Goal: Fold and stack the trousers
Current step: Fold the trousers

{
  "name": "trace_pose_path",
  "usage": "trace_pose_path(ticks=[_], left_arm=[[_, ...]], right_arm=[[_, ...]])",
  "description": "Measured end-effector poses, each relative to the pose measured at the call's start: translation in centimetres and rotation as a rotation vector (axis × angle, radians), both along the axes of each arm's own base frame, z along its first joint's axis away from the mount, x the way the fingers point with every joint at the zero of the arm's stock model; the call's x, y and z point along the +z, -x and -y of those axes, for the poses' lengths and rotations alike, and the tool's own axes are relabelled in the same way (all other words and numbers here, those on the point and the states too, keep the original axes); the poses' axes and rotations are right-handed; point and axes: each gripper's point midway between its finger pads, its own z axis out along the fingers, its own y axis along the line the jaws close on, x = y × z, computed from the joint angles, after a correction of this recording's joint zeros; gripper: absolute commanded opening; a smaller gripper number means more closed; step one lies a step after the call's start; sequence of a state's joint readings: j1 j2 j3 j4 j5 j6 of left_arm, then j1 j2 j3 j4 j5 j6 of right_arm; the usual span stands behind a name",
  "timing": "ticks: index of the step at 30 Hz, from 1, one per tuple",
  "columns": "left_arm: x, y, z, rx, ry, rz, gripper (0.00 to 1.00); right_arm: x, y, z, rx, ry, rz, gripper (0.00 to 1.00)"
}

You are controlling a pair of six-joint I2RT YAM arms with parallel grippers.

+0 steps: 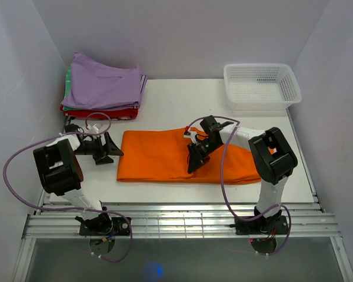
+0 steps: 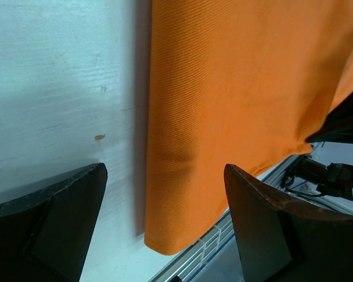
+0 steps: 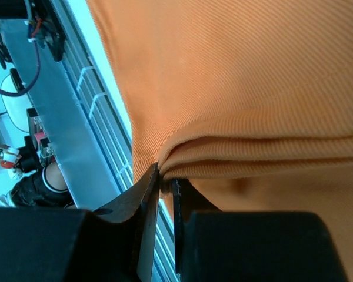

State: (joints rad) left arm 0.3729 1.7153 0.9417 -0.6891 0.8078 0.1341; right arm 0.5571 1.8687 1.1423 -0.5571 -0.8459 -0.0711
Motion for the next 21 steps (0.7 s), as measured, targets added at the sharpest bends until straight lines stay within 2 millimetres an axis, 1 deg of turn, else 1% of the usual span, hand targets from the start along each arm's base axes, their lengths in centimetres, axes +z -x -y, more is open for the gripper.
trace_pose_path(ticks=[2, 4, 5, 6, 7, 8, 9, 10, 11, 12, 13, 14, 15, 16, 18, 21], left_arm=[[0.0, -0.2, 0.4, 0.0, 0.025, 0.001, 0.89], [0.0, -0.4, 0.9, -0.004, 0.049, -0.002, 0.85], [-0.1, -0.4, 1.1, -0.007, 0.06, -0.006, 0.83], [-0.2, -0.4, 1.5, -0.011, 0.072, -0.012, 0.76], [-0.3, -0.5, 1.8, -0.016, 0.081, -0.017, 0.72], [-0.5, -0.5, 2.1, -0.02, 0.091, -0.024, 0.67], [-0.7, -0.4, 2.3, -0.021, 0.102, -0.035, 0.57], [-0.9, -0.3, 2.6, -0.02, 0.116, -0.048, 0.52], [-1.1, -0.3, 2.8, -0.019, 0.125, -0.06, 0.47], [-1.4, -0.2, 2.9, -0.019, 0.133, -0.068, 0.43], [-1.6, -0.1, 3.0, -0.017, 0.139, -0.074, 0.28], [-1.8, 0.1, 3.0, -0.013, 0.142, -0.086, 0.21], [-2.0, 0.1, 3.0, -0.012, 0.138, -0.092, 0.12], [-2.0, 0.2, 2.9, -0.009, 0.139, -0.096, 0.0], [-1.9, 0.1, 2.7, -0.001, 0.137, -0.094, 0.0], [-1.4, 0.1, 1.7, 0.026, 0.131, -0.086, 0.0]], right_arm=[[-0.8, 0.1, 0.3, 0.005, 0.021, -0.007, 0.2], [-1.8, 0.0, 0.6, 0.006, 0.053, -0.015, 0.29], [-2.2, 0.0, 0.7, 0.006, 0.069, -0.014, 0.32], [-2.5, -0.2, 0.9, 0.007, 0.087, -0.008, 0.37], [-2.7, -0.3, 1.1, 0.009, 0.103, 0.003, 0.52], [-2.7, -0.5, 1.2, 0.006, 0.117, 0.011, 0.56], [-2.7, -0.7, 1.3, 0.01, 0.122, 0.024, 0.6], [-2.5, -0.9, 1.4, 0.012, 0.122, 0.036, 0.74], [-2.2, -1.0, 1.5, 0.012, 0.127, 0.048, 0.82], [-1.8, -1.1, 1.7, 0.015, 0.122, 0.063, 0.87], [-1.3, -1.3, 2.1, 0.015, 0.125, 0.09, 0.92], [-0.9, -1.9, 2.8, 0.004, 0.135, 0.123, 0.94], [-0.3, -2.8, 3.7, -0.017, 0.142, 0.156, 0.94], [0.2, -3.6, 4.8, -0.041, 0.149, 0.182, 0.95], [1.4, -6.1, 8.2, -0.129, 0.172, 0.239, 0.98], [3.4, -9.3, 14.7, -0.286, 0.221, 0.309, 0.97]])
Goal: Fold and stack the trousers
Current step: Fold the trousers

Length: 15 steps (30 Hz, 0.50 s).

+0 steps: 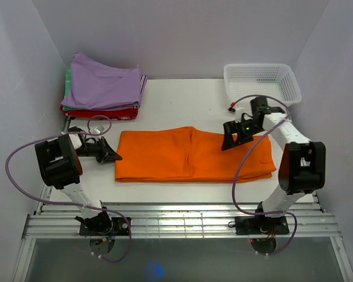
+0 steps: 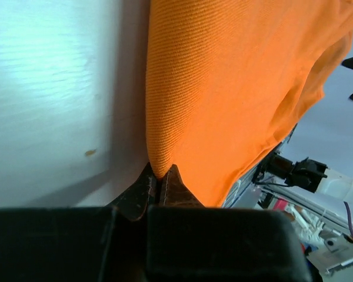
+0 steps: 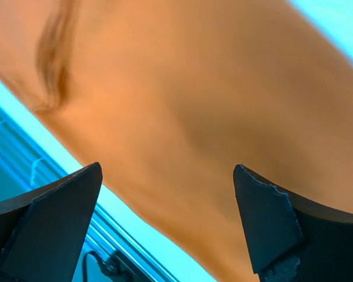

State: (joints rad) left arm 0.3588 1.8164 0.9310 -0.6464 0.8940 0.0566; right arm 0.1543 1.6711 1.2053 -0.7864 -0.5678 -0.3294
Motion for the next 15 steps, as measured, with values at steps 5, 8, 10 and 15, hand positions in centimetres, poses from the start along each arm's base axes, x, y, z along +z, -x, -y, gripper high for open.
trace_pose_path(ticks=[5, 8, 10, 15], left_arm=[[3.1, -1.9, -4.8, 0.061, -0.095, 0.064, 0.0], [6.1, -3.5, -7.7, 0.062, -0.197, 0.156, 0.0], [8.4, -3.9, -8.5, 0.05, -0.249, 0.216, 0.0], [13.7, -3.9, -7.3, -0.007, -0.28, 0.305, 0.0]], right_arm=[[2.7, -2.2, 11.7, -0.261, 0.085, 0.107, 0.94], [2.7, -1.3, 15.6, -0.344, 0.125, 0.102, 0.94], [1.9, -0.4, 16.6, -0.367, 0.124, 0.074, 0.94], [-0.9, 1.4, 14.1, -0.36, -0.014, -0.047, 0.9]])
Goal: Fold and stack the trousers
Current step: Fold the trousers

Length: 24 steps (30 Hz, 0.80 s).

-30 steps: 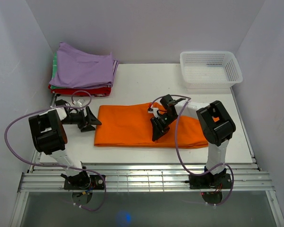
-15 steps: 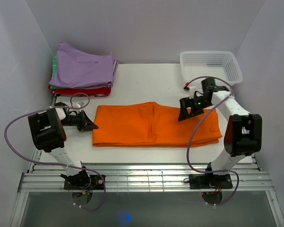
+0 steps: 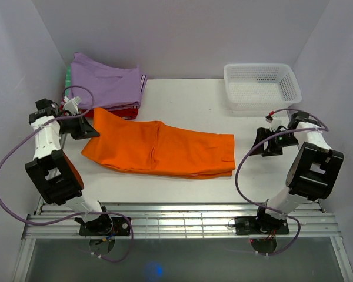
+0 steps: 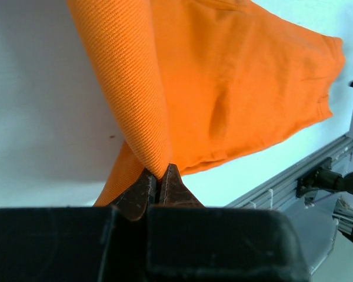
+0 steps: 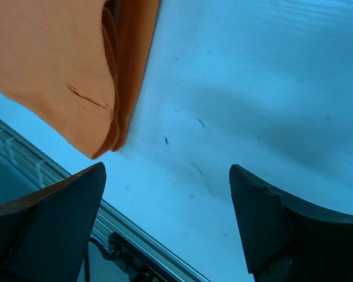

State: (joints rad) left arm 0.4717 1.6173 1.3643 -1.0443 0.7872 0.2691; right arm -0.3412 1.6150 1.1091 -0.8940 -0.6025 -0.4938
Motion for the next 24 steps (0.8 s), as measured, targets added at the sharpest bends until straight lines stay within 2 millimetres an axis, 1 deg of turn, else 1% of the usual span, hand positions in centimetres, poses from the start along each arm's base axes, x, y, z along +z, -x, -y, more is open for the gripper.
trace_pose_path(ticks=[4, 6, 8, 11, 12, 13, 15, 16, 17, 18, 19, 21, 23, 24], left_arm=[[2.3, -0.2, 2.4, -0.053, 0.028, 0.005, 0.0], [3.4, -0.4, 4.1, -0.082, 0.045, -0.001, 0.0], [4.5, -0.7, 6.2, -0.111, 0.061, -0.007, 0.0], [5.6, -1.1, 9.6, -0.141, 0.089, -0.019, 0.0], [6.0, -1.0, 10.9, -0.152, 0.1, -0.029, 0.0], [6.2, -1.0, 12.1, -0.161, 0.107, -0.039, 0.0], [7.0, -0.9, 14.9, -0.178, 0.13, -0.059, 0.0], [7.4, -0.8, 16.3, -0.191, 0.14, -0.066, 0.0], [7.9, -0.6, 17.8, -0.208, 0.153, -0.072, 0.0], [8.3, -0.4, 19.4, -0.23, 0.164, -0.078, 0.0], [8.8, -0.2, 20.9, -0.253, 0.176, -0.08, 0.0], [9.4, 0.5, 24.1, -0.3, 0.202, -0.088, 0.0], [9.4, 1.1, 26.9, -0.335, 0.216, -0.1, 0.0], [9.4, 1.7, 28.9, -0.358, 0.223, -0.111, 0.0]], right_arm=[[-1.9, 0.1, -2.8, -0.004, -0.153, -0.057, 0.9], [-2.5, 0.1, -4.2, -0.007, -0.216, -0.075, 0.9], [-2.8, 0.1, -5.7, 0.001, -0.261, -0.08, 0.9], [-2.8, -0.2, -7.9, 0.034, -0.301, -0.062, 1.0], [-2.9, -0.3, -8.5, 0.047, -0.31, -0.057, 0.93], [-3.0, -0.4, -9.2, 0.059, -0.316, -0.052, 0.76], [-3.3, -0.4, -10.3, 0.082, -0.328, -0.047, 0.56], [-3.5, -0.4, -10.8, 0.085, -0.333, -0.048, 0.37], [-3.7, -0.5, -11.1, 0.09, -0.333, -0.043, 0.28], [-3.8, -0.5, -11.3, 0.086, -0.336, -0.042, 0.13], [-3.9, -0.6, -11.4, 0.083, -0.336, -0.041, 0.08], [-4.0, -0.7, -11.7, 0.076, -0.339, -0.044, 0.08], [-4.0, -0.9, -11.8, 0.07, -0.341, -0.04, 0.08], [-4.0, -1.0, -11.9, 0.07, -0.34, -0.036, 0.08]])
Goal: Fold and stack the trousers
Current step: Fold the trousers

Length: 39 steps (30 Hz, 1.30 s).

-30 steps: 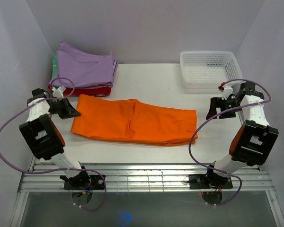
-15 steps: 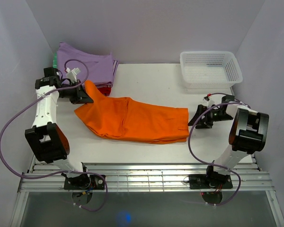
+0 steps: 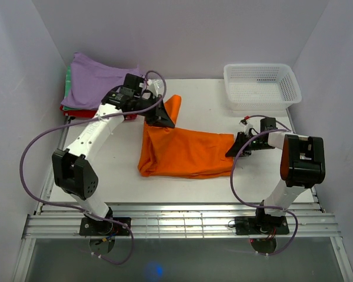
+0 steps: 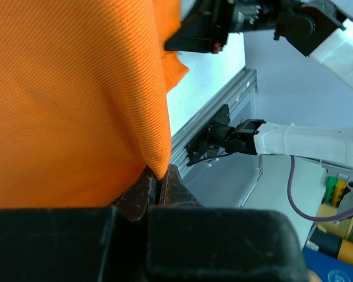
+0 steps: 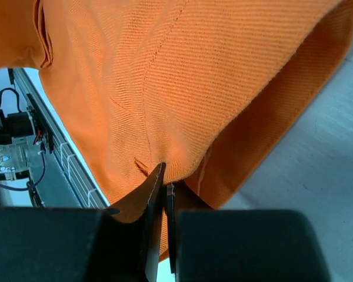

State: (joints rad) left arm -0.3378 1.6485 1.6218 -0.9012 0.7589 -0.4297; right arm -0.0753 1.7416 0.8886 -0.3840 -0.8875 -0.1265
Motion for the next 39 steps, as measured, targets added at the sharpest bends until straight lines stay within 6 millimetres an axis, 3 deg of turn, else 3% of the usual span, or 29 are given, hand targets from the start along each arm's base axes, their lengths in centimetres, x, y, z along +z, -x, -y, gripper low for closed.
trace_pose_path(ticks=[7, 12, 17, 20, 31, 34, 35, 36, 38, 39], left_arm=[[-1.7, 3.0, 9.2, -0.089, 0.016, -0.035, 0.0], [-5.1, 3.4, 14.0, -0.088, -0.002, -0.075, 0.0], [-10.3, 3.2, 16.6, -0.063, -0.067, -0.144, 0.0], [-12.4, 3.6, 17.7, -0.053, -0.1, -0.163, 0.0], [-12.4, 2.8, 20.6, -0.037, -0.092, -0.114, 0.0], [-13.0, 2.8, 21.7, -0.046, -0.093, -0.103, 0.15], [-13.3, 2.9, 22.1, -0.049, -0.095, -0.102, 0.29], [-13.7, 2.9, 22.3, -0.054, -0.1, -0.101, 0.39], [-14.1, 2.8, 22.7, -0.061, -0.101, -0.091, 0.58], [-14.1, 2.7, 22.9, -0.066, -0.099, -0.079, 0.69]], right_arm=[[0.2, -0.6, -0.6, -0.007, -0.005, 0.011, 0.08], [0.2, -0.4, -0.9, -0.011, -0.009, 0.01, 0.08], [0.0, 0.0, -0.9, -0.014, -0.01, 0.005, 0.08], [0.0, 0.0, -0.9, -0.015, -0.011, 0.005, 0.08], [-0.3, 0.2, -1.1, -0.012, -0.012, 0.006, 0.08], [-0.3, 0.1, -1.1, -0.014, -0.013, 0.011, 0.1], [-0.4, 0.1, -1.1, -0.016, -0.014, 0.011, 0.13], [-0.4, 0.2, -1.1, -0.016, -0.013, 0.009, 0.23], [-0.5, 0.4, -1.0, -0.014, -0.008, 0.003, 0.32], [-0.6, 0.5, -0.9, -0.01, 0.0, 0.001, 0.42]])
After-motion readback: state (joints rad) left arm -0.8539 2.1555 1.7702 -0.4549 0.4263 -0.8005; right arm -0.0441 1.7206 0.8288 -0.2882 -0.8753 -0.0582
